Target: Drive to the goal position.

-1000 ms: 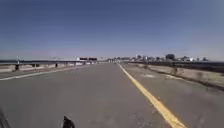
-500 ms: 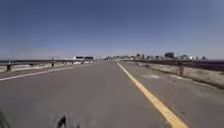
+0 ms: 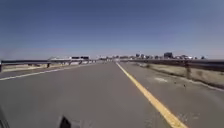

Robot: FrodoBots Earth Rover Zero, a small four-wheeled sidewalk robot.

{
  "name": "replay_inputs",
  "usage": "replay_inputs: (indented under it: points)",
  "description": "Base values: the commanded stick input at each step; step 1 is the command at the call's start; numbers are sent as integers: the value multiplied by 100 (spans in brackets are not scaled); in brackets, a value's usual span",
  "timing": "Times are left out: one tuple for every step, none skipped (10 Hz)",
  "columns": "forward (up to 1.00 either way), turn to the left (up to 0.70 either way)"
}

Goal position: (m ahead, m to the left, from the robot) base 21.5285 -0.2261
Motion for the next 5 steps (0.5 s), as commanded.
replay_inputs:
  points:
    - [100, 0]
    - [100, 0]
    - [100, 0]
    - [100, 0]
    - [100, 0]
